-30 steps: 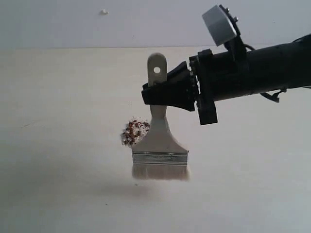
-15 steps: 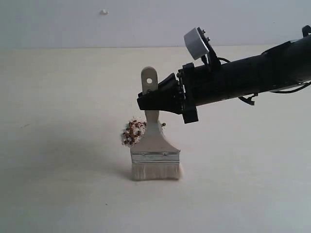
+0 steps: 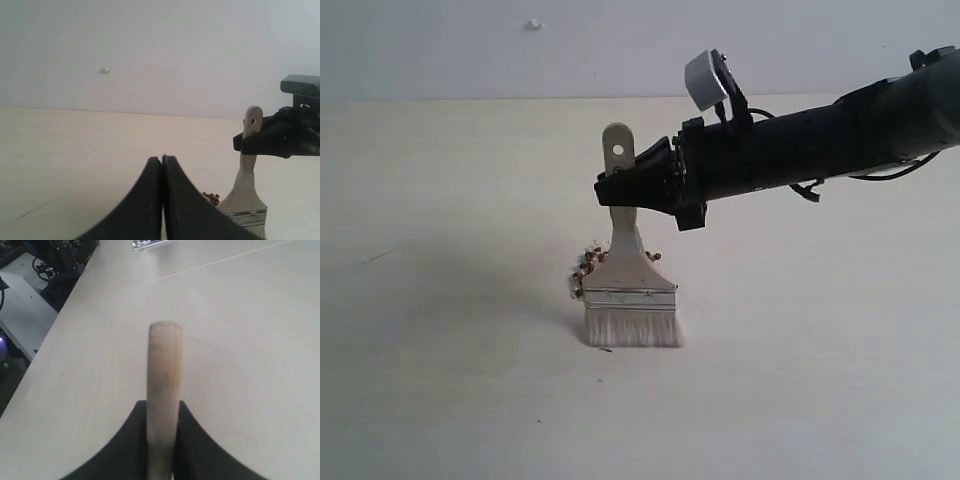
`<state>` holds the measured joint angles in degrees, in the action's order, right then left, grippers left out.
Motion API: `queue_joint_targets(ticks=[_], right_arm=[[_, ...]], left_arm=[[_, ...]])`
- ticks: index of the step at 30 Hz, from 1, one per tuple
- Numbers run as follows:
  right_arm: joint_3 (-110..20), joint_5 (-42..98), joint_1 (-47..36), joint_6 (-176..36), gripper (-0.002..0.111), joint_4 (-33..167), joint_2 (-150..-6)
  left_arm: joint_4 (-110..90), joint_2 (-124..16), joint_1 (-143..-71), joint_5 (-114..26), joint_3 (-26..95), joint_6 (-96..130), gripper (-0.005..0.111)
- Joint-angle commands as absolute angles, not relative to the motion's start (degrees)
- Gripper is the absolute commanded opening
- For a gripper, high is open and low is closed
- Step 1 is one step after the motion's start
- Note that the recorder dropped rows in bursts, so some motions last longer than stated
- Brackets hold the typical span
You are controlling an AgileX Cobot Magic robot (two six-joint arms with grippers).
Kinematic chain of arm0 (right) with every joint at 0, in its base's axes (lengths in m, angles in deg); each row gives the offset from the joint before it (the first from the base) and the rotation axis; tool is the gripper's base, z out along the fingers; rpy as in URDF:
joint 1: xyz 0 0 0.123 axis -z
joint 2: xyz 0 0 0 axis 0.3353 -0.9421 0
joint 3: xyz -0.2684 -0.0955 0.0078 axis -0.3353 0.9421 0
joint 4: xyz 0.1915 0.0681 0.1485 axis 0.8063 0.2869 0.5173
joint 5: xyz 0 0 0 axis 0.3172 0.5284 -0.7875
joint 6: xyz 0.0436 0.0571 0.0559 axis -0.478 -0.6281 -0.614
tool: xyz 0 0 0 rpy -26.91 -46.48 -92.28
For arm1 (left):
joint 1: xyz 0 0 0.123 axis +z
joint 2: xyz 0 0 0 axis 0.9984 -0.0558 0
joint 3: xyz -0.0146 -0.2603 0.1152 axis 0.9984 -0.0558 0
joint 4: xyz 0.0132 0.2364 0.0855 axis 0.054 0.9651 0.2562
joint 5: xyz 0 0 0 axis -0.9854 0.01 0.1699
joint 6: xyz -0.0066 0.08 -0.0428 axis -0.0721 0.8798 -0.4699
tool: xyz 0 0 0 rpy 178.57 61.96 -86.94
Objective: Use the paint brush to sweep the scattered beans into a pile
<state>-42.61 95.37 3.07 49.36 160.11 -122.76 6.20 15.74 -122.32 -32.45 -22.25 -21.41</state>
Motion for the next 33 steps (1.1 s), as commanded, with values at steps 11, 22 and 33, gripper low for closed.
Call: queue_joint_targets(ticks=[11, 22, 33], right_arm=[[-43.96, 97.93, 3.41, 50.07, 0.000, 162.13, -123.02], [-43.96, 97.93, 3.41, 46.63, 0.000, 162.61, -118.76], [-45.68, 87.76, 3.41, 50.64, 0.000, 166.86, -114.16]], left_arm=[[6.13, 16.04, -122.11, -32.55, -22.58, -21.40, 0.000], [6.13, 16.04, -122.11, -32.55, -22.58, -21.40, 0.000], [6.13, 16.04, -122.11, -32.55, -22.58, -21.40, 0.000]])
